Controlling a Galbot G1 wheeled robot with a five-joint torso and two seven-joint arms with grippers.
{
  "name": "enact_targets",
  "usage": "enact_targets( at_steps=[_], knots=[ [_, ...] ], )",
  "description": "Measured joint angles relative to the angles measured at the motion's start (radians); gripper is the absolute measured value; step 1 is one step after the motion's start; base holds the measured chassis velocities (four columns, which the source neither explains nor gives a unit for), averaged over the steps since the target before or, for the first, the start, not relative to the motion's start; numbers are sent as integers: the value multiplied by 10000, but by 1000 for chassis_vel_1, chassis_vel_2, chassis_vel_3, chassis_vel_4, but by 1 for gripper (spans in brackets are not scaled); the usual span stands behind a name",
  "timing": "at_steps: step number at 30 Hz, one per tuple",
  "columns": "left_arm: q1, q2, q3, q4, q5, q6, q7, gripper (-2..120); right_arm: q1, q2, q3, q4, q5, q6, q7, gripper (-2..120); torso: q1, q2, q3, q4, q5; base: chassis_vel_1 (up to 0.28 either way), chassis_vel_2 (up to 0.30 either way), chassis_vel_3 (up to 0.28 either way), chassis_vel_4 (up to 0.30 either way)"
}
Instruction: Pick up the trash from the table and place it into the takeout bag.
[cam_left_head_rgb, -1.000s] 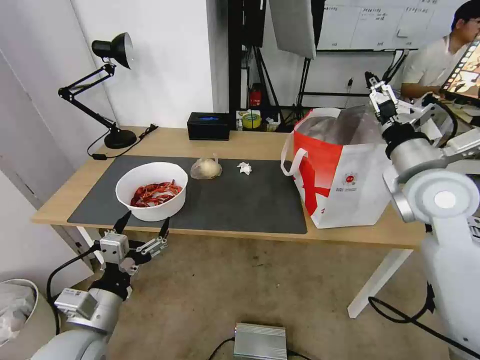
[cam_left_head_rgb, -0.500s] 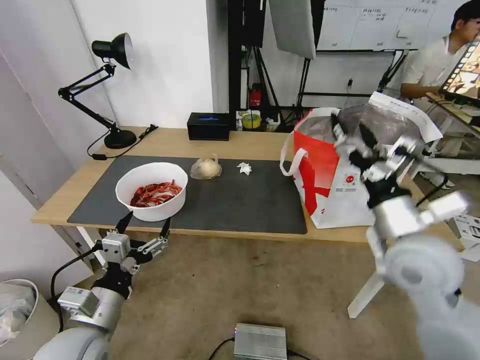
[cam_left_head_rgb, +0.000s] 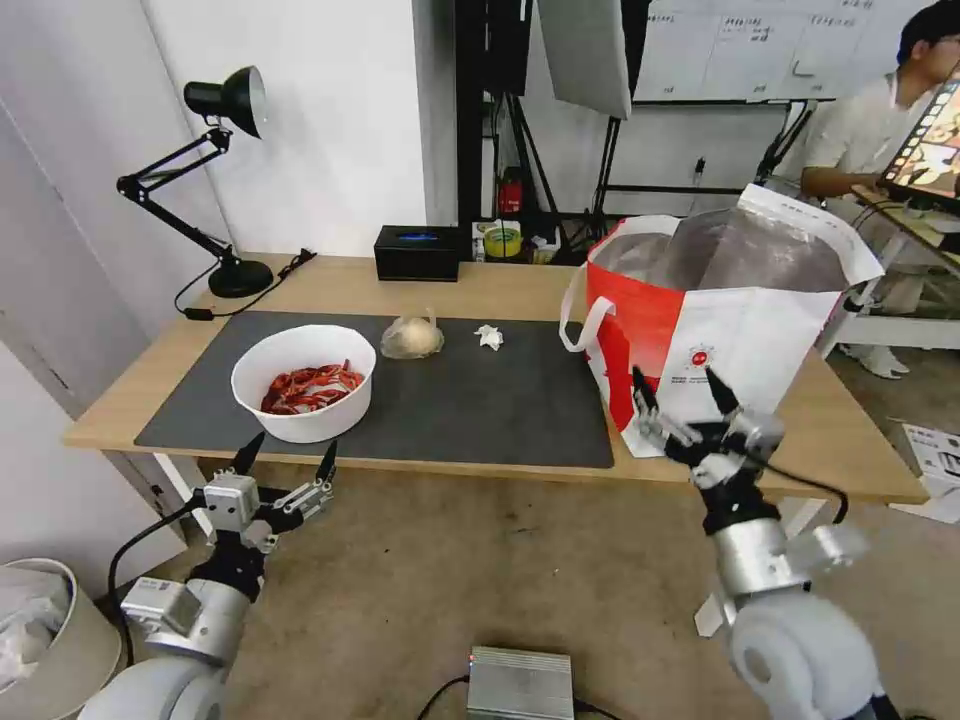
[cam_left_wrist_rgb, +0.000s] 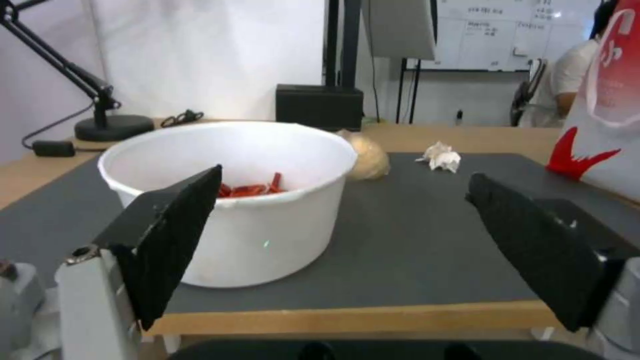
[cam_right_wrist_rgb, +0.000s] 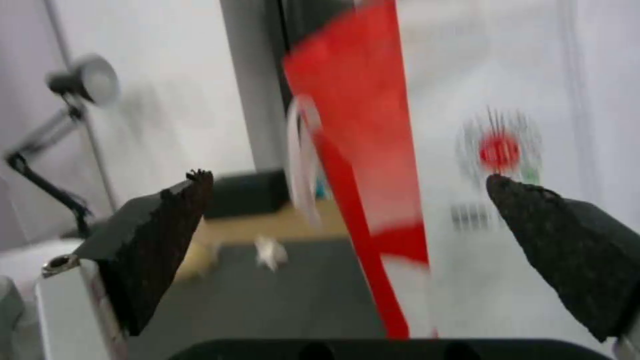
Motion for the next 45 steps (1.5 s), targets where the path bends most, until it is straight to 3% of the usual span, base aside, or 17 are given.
enact_targets(
  at_steps=[8, 23, 45],
  knots=[
    [15, -287, 74, 154, 8, 5, 4, 100, -393, 324, -474, -290, -1044, 69, 426, 100, 1, 0, 0, 0, 0, 0, 0, 0, 0],
    [100, -453, -156, 145, 102, 46, 215, 100, -582, 366, -1180, -455, -1797, 632, 435, 100, 1, -1, 0, 0, 0, 0, 0, 0, 0],
    [294, -515, -346, -22, 168, -48, 337, 100, -812, 411, -1303, -297, -1883, 744, 387, 100, 1, -1, 0, 0, 0, 0, 0, 0, 0]
  ],
)
